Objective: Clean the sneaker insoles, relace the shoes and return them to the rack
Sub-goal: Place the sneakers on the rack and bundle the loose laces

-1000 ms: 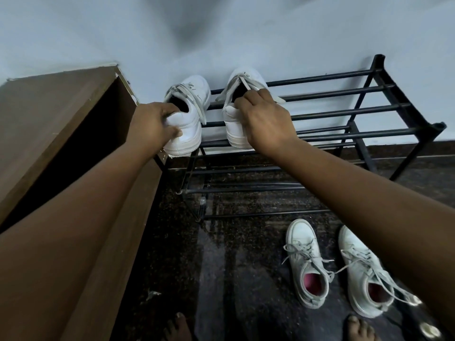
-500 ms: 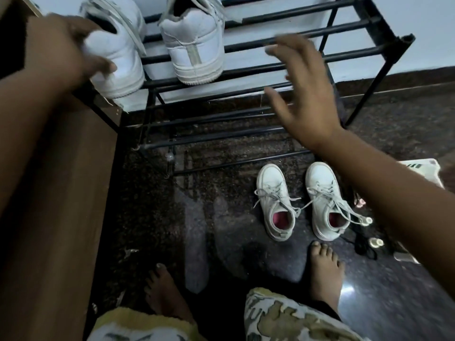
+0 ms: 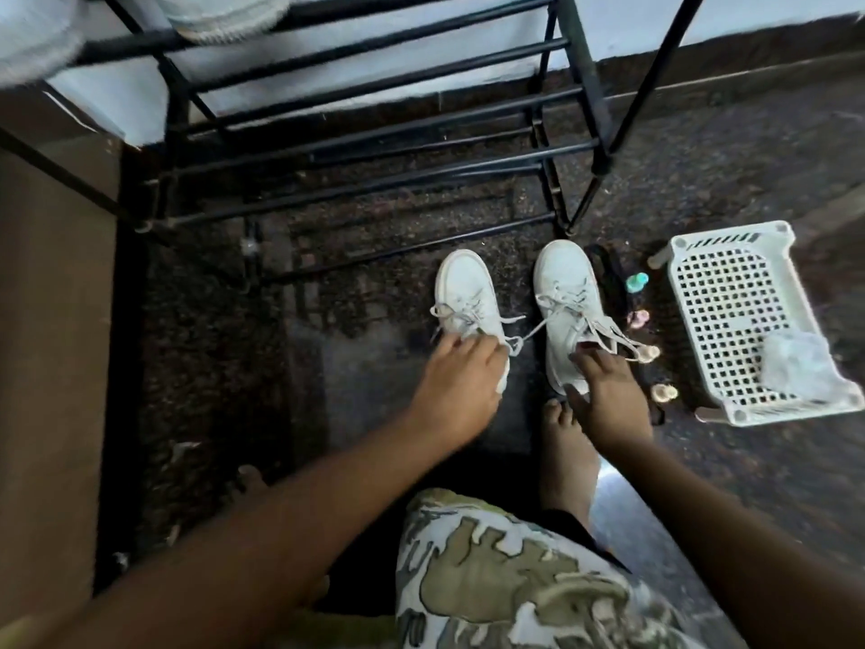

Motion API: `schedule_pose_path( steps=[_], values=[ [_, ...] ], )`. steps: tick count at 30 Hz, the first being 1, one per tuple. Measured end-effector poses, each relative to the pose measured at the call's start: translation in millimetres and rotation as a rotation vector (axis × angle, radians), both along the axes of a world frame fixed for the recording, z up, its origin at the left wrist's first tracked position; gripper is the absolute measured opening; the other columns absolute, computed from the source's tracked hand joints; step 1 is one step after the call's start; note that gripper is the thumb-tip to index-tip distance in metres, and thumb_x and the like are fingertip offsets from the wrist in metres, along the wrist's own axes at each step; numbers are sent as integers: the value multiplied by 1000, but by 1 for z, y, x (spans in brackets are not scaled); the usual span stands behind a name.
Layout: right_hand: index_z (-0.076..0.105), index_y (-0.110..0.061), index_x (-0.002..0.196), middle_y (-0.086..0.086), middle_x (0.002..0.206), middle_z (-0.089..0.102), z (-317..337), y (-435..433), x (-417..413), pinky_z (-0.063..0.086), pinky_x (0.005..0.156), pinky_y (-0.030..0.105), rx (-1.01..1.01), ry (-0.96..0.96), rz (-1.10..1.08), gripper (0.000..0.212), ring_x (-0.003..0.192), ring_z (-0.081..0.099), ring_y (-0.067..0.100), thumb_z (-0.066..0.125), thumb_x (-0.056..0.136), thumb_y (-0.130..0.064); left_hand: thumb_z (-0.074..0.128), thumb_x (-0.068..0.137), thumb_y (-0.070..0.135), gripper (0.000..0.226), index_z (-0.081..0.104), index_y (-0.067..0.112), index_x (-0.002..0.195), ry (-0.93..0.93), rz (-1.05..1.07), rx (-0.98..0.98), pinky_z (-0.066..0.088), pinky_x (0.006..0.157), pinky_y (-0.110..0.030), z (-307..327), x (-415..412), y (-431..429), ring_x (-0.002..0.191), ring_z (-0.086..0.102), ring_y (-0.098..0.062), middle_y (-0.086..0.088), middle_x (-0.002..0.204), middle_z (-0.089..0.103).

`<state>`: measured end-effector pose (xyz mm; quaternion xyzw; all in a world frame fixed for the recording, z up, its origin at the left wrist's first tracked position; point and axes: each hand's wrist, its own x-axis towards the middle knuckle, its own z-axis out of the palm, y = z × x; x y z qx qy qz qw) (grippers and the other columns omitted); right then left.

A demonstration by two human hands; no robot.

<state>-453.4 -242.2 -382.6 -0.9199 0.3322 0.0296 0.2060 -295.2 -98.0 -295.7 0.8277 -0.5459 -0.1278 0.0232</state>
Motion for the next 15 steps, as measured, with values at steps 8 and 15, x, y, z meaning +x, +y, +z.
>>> schedule_pose_path(
  steps=[8, 15],
  values=[
    [65, -4, 104, 15, 105, 62, -14, 0, 7, 45, 78, 46, -74, 108, -106, 45, 102, 56, 37, 77, 63, -16, 86, 49, 35, 43, 68, 18, 84, 4, 227, 145, 49, 74, -28, -84, -49, -24, 71, 62, -15, 2, 78, 65],
    [66, -12, 76, 4, 72, 60, -21, -11, 1, 47, 58, 36, -197, 86, 35, 25, 77, 62, 30, 46, 65, -23, 91, 36, 28, 35, 65, 19, 56, -34, 292, 214, 35, 68, -30, -99, -35, -24, 61, 62, -15, 4, 56, 63]
  ],
)
